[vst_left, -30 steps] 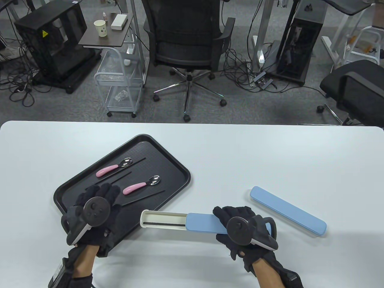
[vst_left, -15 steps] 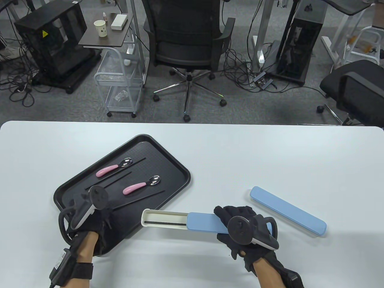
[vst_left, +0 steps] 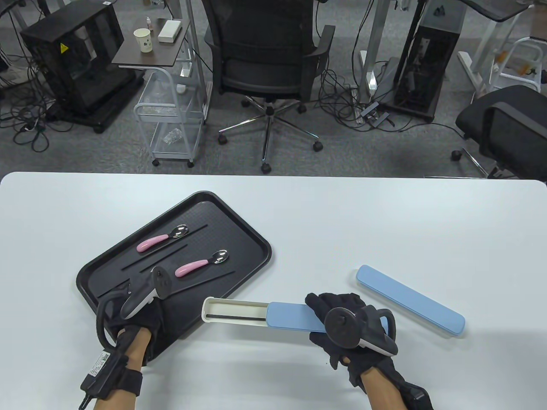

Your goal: Slide to open lunch boxes and place utensils

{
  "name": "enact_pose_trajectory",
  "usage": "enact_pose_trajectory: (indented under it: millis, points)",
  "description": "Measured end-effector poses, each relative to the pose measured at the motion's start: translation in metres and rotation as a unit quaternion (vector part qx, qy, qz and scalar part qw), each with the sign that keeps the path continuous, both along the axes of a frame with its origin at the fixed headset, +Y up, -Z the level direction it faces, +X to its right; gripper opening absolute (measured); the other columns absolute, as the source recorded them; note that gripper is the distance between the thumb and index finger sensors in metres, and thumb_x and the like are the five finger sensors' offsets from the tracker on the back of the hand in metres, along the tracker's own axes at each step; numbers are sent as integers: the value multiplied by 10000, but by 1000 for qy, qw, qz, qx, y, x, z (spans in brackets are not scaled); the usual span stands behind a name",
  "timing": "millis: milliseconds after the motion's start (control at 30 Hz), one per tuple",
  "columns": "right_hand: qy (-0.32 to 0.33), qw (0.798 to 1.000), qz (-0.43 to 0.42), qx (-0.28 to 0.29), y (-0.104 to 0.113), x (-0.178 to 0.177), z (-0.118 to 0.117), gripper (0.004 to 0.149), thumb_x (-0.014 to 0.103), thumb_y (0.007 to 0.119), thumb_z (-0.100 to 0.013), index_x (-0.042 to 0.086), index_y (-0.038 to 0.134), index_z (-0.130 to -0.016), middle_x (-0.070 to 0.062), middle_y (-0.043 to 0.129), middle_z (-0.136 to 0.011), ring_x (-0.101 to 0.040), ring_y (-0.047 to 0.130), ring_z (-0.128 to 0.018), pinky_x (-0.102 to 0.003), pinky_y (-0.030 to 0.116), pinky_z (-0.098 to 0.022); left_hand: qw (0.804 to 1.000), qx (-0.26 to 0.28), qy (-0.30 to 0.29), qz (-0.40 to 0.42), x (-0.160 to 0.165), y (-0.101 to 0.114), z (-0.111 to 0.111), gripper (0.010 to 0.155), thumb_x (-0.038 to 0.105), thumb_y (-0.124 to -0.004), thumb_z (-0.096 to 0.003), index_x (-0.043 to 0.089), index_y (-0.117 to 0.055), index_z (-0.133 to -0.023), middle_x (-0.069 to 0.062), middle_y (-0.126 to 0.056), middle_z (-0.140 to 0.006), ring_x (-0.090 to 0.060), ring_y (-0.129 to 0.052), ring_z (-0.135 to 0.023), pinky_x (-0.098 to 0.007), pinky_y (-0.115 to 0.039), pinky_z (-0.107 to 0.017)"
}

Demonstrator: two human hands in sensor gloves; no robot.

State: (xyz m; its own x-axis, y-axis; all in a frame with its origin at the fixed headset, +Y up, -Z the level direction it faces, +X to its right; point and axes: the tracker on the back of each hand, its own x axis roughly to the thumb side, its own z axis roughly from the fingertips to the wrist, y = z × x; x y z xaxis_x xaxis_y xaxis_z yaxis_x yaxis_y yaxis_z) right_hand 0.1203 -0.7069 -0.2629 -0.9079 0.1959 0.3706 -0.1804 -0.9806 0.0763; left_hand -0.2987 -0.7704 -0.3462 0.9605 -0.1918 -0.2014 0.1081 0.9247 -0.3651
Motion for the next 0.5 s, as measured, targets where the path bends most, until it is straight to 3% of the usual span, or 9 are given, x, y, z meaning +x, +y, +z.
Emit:
enact_pose_trajectory:
  millis: [500]
  points:
    - [1,1000,0,1,0,0,1,771,464,886,-428,311,482,-1067,-83,562,-1068,-371,652,-947,-657,444,-732,999,-17,-16,-39,7,-2,1,460,356,-826,-451,198,-743,-875,-84,-788,-919,-354,-715,-893,-613,-387,-723]
